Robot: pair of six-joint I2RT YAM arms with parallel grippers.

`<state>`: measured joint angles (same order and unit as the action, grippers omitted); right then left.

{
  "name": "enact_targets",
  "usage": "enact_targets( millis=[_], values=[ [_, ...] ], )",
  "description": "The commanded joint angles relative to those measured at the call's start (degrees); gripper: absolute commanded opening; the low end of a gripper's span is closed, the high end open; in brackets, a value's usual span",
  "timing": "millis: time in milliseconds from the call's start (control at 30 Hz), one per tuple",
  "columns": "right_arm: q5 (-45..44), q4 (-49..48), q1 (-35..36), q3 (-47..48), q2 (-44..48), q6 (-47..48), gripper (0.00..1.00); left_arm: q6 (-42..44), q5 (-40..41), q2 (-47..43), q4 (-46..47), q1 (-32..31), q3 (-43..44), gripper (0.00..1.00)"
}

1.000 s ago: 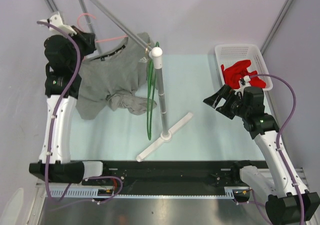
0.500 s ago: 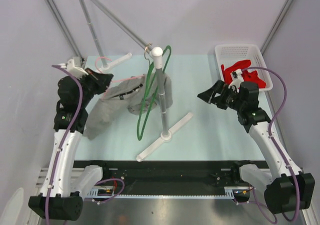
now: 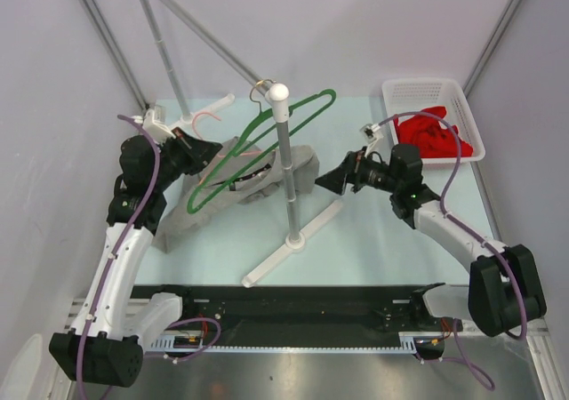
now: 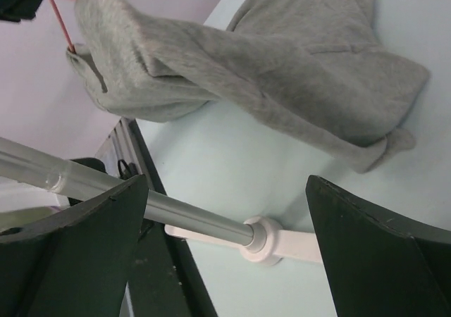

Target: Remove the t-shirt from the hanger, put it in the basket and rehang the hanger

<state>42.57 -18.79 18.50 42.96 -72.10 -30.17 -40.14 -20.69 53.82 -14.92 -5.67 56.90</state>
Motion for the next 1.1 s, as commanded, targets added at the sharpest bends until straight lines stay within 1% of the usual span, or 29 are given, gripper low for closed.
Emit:
enact_targets(
  millis=[0, 33, 67, 133, 233, 333, 367, 400, 433, 467, 533, 567, 600, 633, 700, 733, 933, 967, 1067],
  values=[
    [-4.9, -5.8, 4.5, 1.2, -1.8, 10.8, 0.99, -0.8, -2.5, -1.4, 1.6, -0.3, 1.9, 0.0],
    [-7.1, -5.2, 6.2, 1.4, -1.9, 12.9, 0.99, -0.5, -2.5, -1.4, 1.0, -0.3, 2.2, 0.0],
    [-11.9, -5.0, 6.9, 1.4, -2.1, 16.3, 0.99, -0.2, -2.6, -1.5, 0.4, -0.3, 2.3, 0.0],
    [-15.8, -7.9, 7.4, 0.7, -2.5, 16.9, 0.99, 0.1, -2.7, -1.8, 0.2, -0.3, 2.3, 0.0],
    [-14.2, -12.6, 7.0, 0.6, -5.2, 14.9, 0.98, 0.3, -2.7, -2.1, -0.5, -0.3, 2.2, 0.0],
    [-8.9, -11.6, 8.0, 4.5, -9.3, 12.8, 0.81, 0.3, -2.7, -2.2, -0.2, -0.3, 1.9, 0.0],
    [-7.9, -11.2, 9.3, 5.2, -9.8, 12.7, 0.7, 0.3, -2.6, -2.2, -0.2, -0.3, 1.9, 0.0],
    [-7.9, -11.4, 9.9, 5.5, -10.2, 12.8, 0.63, 0.3, -2.7, -2.2, -0.2, -0.3, 1.9, 0.0],
    [-8.2, -11.5, 10.3, 5.3, -10.2, 12.7, 0.57, 0.3, -2.6, -2.2, -0.2, -0.3, 1.9, 0.0],
    [-9.6, -11.7, 10.9, 4.9, -10.0, 12.2, 0.48, 0.3, -2.6, -2.1, -0.2, -0.3, 1.9, 0.0],
    [-10.2, -13.1, 11.0, 3.5, -8.9, 10.3, 0.36, 0.4, -2.2, -2.2, -0.3, -0.3, 2.0, 0.0],
    [-12.3, -13.5, 11.0, 3.0, -8.3, 9.8, 0.23, 0.6, -2.1, -2.4, -0.5, -0.3, 2.0, 0.0],
    [-13.6, -13.2, 11.0, 2.0, -7.7, 8.7, 0.19, 0.7, -1.9, -2.2, -0.4, -0.3, 2.0, 0.0],
    [-14.4, -13.0, 10.8, 1.6, -6.1, 8.3, 0.09, 0.7, -1.6, -2.4, -0.5, -0.3, 2.0, 0.0],
    [-18.2, -12.0, 10.8, 0.6, -4.5, 7.5, 0.0, 0.8, -1.2, -2.5, -0.6, -0.3, 1.7, 0.0],
    [-20.8, -11.3, 10.8, 0.4, -2.9, 6.8, 0.0, 0.8, -0.7, -2.8, -0.1, -0.3, 1.5, 0.0],
    [-28.0, -7.4, 9.9, -1.6, 2.1, 1.6, 0.0, 0.3, 1.1, -3.6, 1.0, -0.3, -0.5, 0.0],
    [-29.5, -5.1, 9.8, -1.6, 3.6, 0.7, 0.0, 0.2, 1.5, -3.8, 1.2, -0.3, -0.7, 0.0],
    [-35.0, -0.4, 8.0, -2.4, 6.9, -6.1, 0.0, 0.1, 3.4, -4.3, 1.8, -0.3, -1.8, 0.0]
  ],
)
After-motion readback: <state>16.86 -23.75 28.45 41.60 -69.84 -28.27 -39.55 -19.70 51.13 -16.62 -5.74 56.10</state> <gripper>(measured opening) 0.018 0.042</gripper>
